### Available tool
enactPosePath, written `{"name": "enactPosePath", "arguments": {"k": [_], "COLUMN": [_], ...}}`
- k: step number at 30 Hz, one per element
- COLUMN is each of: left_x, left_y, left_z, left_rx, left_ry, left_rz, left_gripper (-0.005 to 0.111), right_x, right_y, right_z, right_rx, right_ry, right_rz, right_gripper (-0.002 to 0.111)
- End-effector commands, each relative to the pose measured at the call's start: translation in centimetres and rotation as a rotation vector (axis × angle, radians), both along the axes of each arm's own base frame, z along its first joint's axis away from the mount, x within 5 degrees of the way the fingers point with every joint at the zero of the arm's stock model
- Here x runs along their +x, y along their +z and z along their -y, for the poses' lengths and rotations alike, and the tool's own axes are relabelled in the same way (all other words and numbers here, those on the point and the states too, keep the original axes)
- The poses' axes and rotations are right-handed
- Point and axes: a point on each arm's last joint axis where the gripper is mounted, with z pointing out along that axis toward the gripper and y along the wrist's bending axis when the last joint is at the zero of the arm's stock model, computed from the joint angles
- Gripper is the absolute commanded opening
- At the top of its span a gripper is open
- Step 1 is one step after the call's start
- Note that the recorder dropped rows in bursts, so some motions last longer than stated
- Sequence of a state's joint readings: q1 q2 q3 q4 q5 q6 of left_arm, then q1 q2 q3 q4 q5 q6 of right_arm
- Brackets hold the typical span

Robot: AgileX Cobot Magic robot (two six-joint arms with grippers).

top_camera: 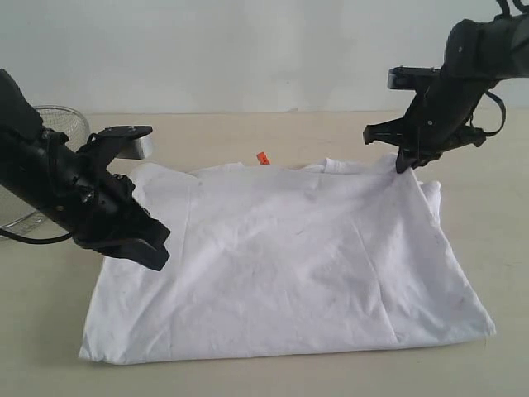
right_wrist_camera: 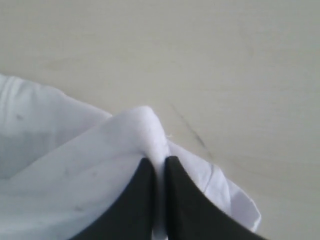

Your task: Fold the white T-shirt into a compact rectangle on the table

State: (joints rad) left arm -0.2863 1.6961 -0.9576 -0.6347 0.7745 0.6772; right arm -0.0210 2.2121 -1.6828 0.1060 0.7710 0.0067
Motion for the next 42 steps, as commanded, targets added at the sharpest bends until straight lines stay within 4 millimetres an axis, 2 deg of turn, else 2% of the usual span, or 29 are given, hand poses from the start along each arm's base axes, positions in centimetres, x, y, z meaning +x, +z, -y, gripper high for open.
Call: {"name": "enactPosePath", "arguments": {"k": [1,11,13,15,19,21,24,31,37,42], "left_x": [-0.1,0.0,0.0,0.0,0.0,0.0,0.0,0.0,0.0,0.0], "left_y": [0.2,0.2,0.2,0.2,0.2,0.2,0.2,0.2,0.2,0.2], "left_z": [0.1,0.1,0.1,0.1,0.1,0.1,0.0,0.0,0.0,0.0], "left_rx": [0.002,0.003,0.003,0.003,0.003,0.003,0.004,0.004,0.005,0.005], "left_ry": [-0.012,-0.010,-0.010,-0.010,-0.010,-0.010,-0.011,-0.010,-0.007,-0.007], "left_rz": [0.005,0.009,0.009,0.009,0.009,0.009,0.009,0.012,0.017,0.017], "left_gripper": [0.005,0.005,0.005,0.005,0.005,0.005,0.005,0.005,0.005,0.005], "right_x": [-0.1,-0.9,-0.9,-0.9,-0.8,-0.5,-0.2,0.2,0.4,0.6], "right_y": [1.0,-0.5,-0.5,-0.5,-0.4,-0.3,-0.2,-0.4,-0.5,-1.5], "right_z": [0.7,1.6,1.6,1.6,1.5,1.5,1.5,1.4,1.3,1.0], "right_rx": [-0.011,-0.116,-0.120,-0.125,-0.121,-0.126,-0.135,-0.130,-0.109,-0.072], "right_ry": [-0.037,-0.048,-0.041,-0.026,-0.022,-0.007,0.019,0.020,0.010,-0.008], "right_rz": [0.010,-0.112,-0.115,-0.111,-0.096,-0.068,-0.031,0.011,0.028,0.017], "right_gripper": [0.000,0.000,0.003,0.016,0.051,0.059,0.057,0.042,0.042,0.042]}}
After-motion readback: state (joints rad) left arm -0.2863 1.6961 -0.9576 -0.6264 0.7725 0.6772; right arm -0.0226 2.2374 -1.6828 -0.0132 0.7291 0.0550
